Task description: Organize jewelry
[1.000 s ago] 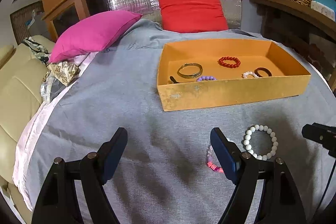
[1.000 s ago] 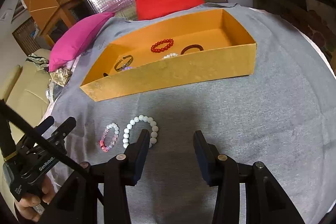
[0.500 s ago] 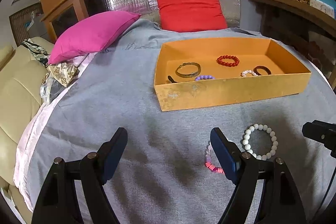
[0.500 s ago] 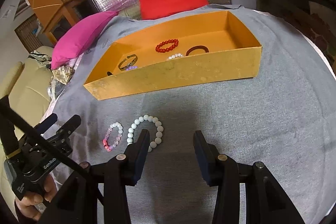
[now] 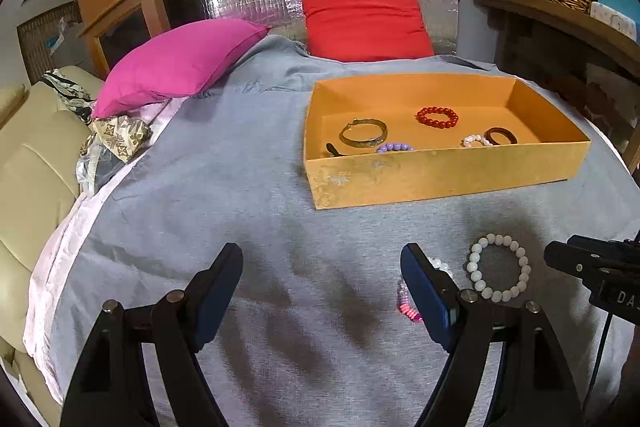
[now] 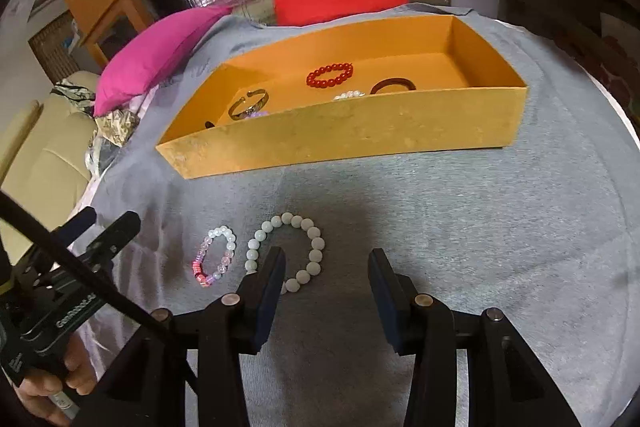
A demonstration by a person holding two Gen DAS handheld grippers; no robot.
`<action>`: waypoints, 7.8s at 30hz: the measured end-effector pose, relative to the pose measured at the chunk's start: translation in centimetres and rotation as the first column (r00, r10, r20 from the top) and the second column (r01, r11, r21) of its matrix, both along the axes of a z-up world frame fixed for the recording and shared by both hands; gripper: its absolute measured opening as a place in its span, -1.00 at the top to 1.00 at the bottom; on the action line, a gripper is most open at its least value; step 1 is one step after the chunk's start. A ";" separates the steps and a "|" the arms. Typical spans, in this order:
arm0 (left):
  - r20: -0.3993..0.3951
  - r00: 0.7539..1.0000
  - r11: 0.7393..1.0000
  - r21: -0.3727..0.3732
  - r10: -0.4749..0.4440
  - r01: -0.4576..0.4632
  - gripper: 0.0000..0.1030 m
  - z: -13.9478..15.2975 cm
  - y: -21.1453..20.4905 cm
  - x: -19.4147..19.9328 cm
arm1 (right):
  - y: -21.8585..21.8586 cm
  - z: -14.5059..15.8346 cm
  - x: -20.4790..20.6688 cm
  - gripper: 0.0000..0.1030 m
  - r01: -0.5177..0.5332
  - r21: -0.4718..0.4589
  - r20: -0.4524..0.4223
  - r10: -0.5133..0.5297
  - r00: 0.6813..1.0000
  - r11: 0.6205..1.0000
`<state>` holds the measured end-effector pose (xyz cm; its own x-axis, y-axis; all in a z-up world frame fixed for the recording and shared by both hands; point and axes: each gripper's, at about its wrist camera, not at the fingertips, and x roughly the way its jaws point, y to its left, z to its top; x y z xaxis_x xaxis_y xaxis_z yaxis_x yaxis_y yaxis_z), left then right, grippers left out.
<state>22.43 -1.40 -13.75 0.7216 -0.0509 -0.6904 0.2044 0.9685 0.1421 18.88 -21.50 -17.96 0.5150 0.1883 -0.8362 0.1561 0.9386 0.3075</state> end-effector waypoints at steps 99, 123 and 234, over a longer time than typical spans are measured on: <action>-0.155 0.986 0.997 0.046 -0.062 0.069 -0.58 -4.0 -1.2 0.7 | 2.3 -3.1 2.3 0.80 -0.050 -0.128 -0.067 0.042 0.997 0.991; -0.240 0.960 0.990 -0.045 -0.142 0.135 -0.58 -5.5 -3.5 0.6 | -4.5 -3.2 0.2 0.80 0.051 -0.143 -0.103 -0.066 0.992 0.988; 0.071 0.985 0.964 -0.203 -0.158 0.170 0.71 3.9 -6.9 8.0 | -9.7 8.0 6.9 0.80 0.170 0.037 0.334 -0.173 0.927 0.985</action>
<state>30.44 -8.28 -9.88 0.7273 -0.3099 -0.6124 0.3604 0.9318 -0.0435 25.77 -31.24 -9.96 0.7897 0.0777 -0.6085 0.2012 0.9043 0.3766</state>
